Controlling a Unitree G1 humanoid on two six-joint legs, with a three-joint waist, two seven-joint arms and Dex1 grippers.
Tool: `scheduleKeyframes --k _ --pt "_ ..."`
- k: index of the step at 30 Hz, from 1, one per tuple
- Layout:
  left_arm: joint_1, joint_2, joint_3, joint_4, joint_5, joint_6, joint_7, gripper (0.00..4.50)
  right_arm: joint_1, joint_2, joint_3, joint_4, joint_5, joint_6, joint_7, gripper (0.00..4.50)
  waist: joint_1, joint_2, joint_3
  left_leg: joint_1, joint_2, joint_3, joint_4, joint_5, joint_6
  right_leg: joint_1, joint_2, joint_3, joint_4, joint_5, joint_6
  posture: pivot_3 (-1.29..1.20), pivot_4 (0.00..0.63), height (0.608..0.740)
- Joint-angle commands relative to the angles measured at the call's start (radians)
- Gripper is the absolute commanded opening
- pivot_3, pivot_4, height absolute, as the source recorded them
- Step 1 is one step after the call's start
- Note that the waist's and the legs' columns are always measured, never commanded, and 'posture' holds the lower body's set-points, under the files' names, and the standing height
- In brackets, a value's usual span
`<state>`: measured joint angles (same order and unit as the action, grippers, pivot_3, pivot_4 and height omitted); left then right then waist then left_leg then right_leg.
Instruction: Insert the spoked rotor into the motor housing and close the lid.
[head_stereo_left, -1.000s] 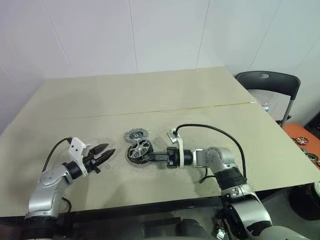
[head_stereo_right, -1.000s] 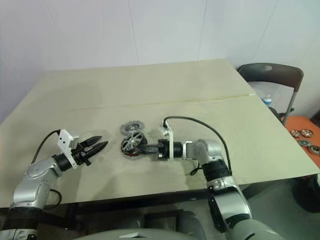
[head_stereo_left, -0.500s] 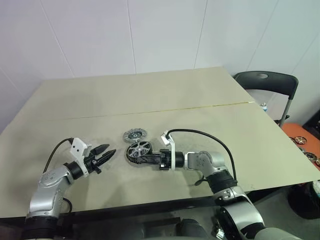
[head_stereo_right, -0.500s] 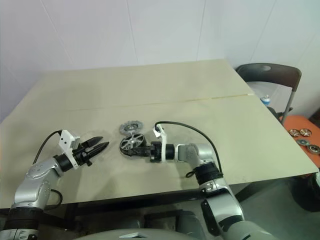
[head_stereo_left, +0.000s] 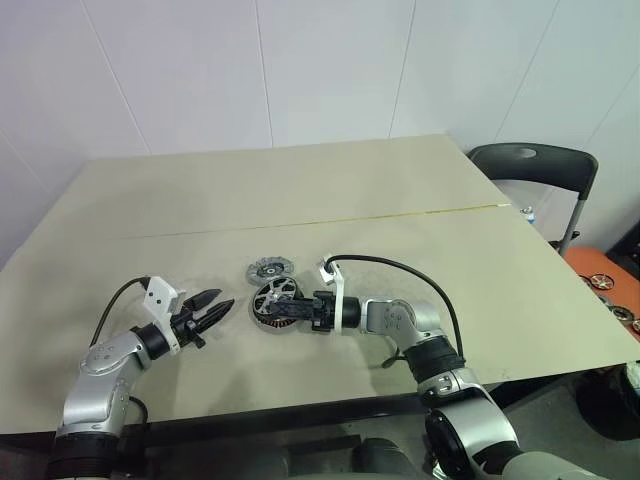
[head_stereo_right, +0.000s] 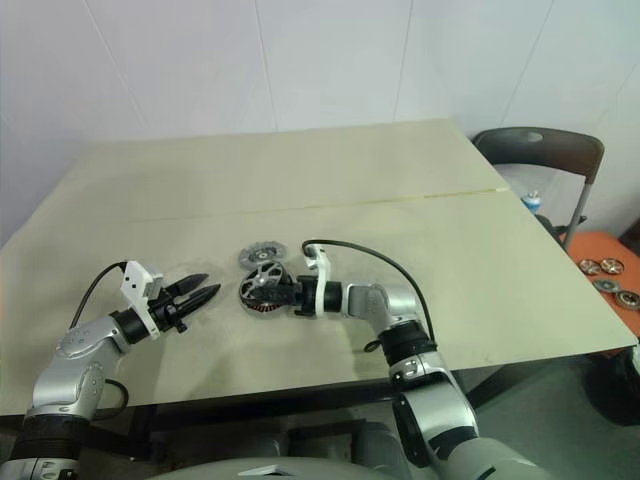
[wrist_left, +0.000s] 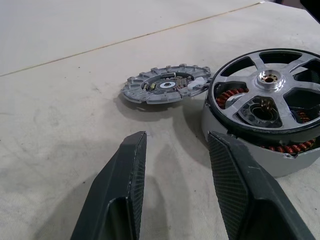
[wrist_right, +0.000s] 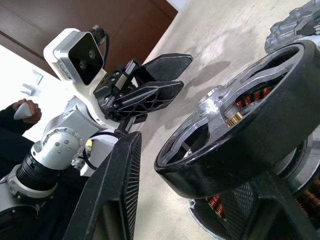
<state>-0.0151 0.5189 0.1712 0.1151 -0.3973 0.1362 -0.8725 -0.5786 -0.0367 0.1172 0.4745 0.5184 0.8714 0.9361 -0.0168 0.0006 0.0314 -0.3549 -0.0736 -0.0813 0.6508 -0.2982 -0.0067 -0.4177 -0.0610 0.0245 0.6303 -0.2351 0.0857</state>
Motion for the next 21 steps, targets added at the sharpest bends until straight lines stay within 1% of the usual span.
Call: scheduleKeyframes --k 1,4,6,21 --pt "-0.016 0.001 -0.004 -0.015 0.008 -0.02 -0.002 2.05 -0.02 0.012 0.003 -0.019 -0.007 -0.004 -0.014 2.22 0.0 0.0 0.0 0.0 0.0 0.0 0.0 0.0 0.0 0.0 0.0 0.0 0.0 0.0 0.0 0.0 0.0 0.74" --pt "-0.017 -0.004 -0.007 -0.014 0.011 -0.02 -0.003 2.05 -0.019 0.019 0.005 -0.031 -0.008 -0.005 -0.017 2.22 0.0 0.0 0.0 0.0 0.0 0.0 0.0 0.0 0.0 0.0 0.0 0.0 0.0 0.0 0.0 0.0 0.0 0.74" --pt "-0.016 -0.006 -0.006 -0.014 0.013 -0.021 -0.004 2.05 -0.019 0.018 0.007 -0.035 -0.007 -0.004 -0.012 1.85 -0.001 0.0 0.0 0.0 0.0 0.0 0.0 0.0 0.0 0.0 0.0 0.0 0.0 0.0 0.0 0.0 0.0 0.74" --pt "-0.015 -0.01 -0.006 0.0 0.023 -0.032 -0.006 2.05 -0.041 0.033 -0.019 -0.021 0.004 0.012 -0.037 1.85 -0.001 0.0 0.0 0.0 0.0 0.0 0.0 0.0 0.0 -0.001 0.0 0.0 0.0 0.0 0.0 0.0 0.0 0.74"
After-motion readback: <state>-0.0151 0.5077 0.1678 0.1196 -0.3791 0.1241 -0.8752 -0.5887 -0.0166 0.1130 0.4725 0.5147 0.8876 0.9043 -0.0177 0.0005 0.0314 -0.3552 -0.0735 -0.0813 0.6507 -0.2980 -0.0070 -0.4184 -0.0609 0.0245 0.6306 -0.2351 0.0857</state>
